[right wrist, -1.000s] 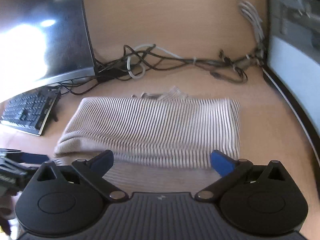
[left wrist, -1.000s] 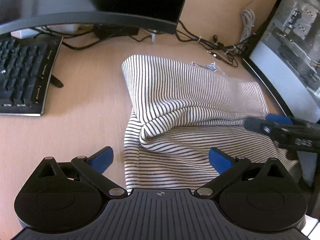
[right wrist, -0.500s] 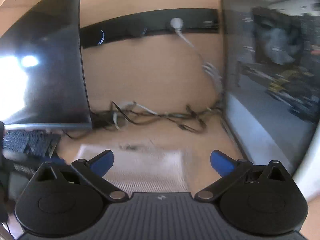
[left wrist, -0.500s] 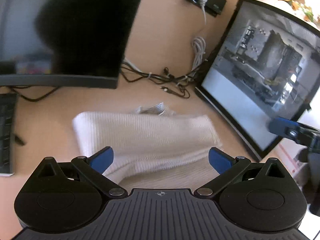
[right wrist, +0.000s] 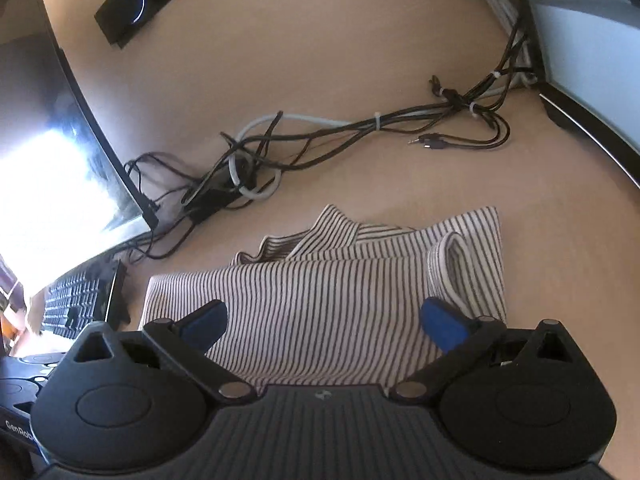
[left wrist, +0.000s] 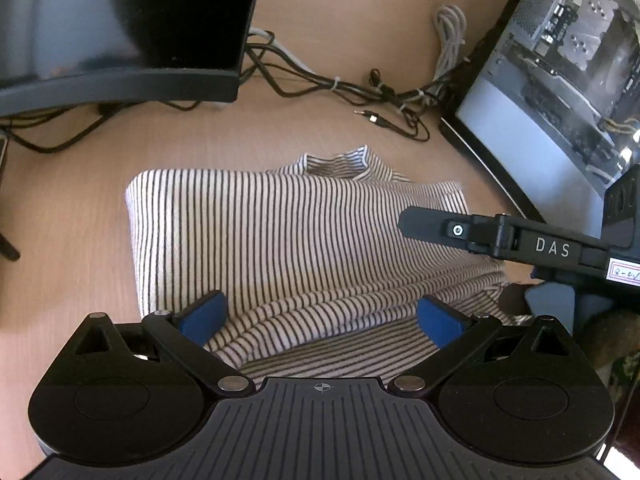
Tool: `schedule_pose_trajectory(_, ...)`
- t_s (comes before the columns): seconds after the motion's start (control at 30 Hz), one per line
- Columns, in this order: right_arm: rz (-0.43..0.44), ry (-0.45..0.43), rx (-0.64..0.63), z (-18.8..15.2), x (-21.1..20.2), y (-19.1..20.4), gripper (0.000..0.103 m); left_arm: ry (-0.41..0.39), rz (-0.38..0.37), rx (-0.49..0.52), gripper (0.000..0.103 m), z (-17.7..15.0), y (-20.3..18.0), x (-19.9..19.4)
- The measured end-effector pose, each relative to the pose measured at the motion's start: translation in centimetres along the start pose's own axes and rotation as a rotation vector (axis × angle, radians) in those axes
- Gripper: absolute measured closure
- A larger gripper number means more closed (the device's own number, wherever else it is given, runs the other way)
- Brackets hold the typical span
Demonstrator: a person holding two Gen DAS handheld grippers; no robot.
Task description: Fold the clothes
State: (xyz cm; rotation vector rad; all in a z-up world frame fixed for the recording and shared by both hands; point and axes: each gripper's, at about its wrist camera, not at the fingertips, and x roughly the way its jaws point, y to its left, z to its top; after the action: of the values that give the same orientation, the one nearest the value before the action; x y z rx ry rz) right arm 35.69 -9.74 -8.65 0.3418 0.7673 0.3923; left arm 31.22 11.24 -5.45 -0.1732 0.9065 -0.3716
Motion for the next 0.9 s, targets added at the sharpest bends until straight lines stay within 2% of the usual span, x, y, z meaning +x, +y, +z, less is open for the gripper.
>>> schedule_pose_trajectory(0.23, 0.026, 0.071, -0.076, 0.4, 0.3, 0.3, 0.0, 0.0, 0.033, -0.013, 0.0, -0.1, -0.1, 0.3)
schedule_pose_trajectory(0.33, 0.032, 0.074, -0.104, 0.4, 0.2, 0.4, 0.001, -0.002, 0.05, 0.007, 0.0, -0.2, -0.4, 0.4)
schedule_pose_trajectory(0.37, 0.009, 0.066, -0.112, 0.4, 0.0, 0.6, 0.004, -0.004, 0.053, 0.009, 0.0, -0.2, -0.4, 0.5)
schedule_pose_trajectory(0.4, -0.017, 0.058, -0.121, 0.5, -0.3, 0.8, 0.019, -0.005, 0.054, 0.008, 0.0, -0.2, -0.4, 0.5)
schedule_pose_trajectory(0.43, -0.036, 0.043, -0.139, 0.7, -0.8, 1.0, 0.043, -0.006, 0.052, 0.002, 0.0, -0.2, -0.4, 0.4)
schedule_pose_trajectory(0.47, -0.055, 0.027, -0.159, 0.9, -1.3, 1.2, 0.053, -0.009, 0.049, -0.01, 0.0, -0.2, -0.2, 0.4)
schedule_pose_trajectory(0.5, -0.073, 0.021, -0.185, 1.0, -1.6, 1.3, 0.059, -0.012, 0.044, -0.024, 0.0, -0.2, -0.1, 0.3)
schedule_pose_trajectory(0.6, -0.121, 0.038, -0.248, 0.5, -1.8, 1.0, 0.061, -0.019, 0.037, -0.047, 0.0, -0.2, 0.2, 0.2)
schedule_pose_trajectory(0.73, -0.118, 0.038, -0.292, -0.2, -2.0, 1.1, 0.062, -0.015, 0.043, -0.036, 0.0, -0.2, 0.0, 0.0)
schedule_pose_trajectory(0.83, -0.102, 0.013, -0.317, 0.1, -3.0, 2.0, 0.061, -0.014, 0.054, -0.07, 0.0, 0.2, -0.1, -0.4)
schedule_pose_trajectory(0.9, -0.115, 0.038, -0.314, -0.4, -2.2, 1.1, 0.061, -0.017, 0.063, -0.096, 0.0, 0.4, -0.3, -0.7)
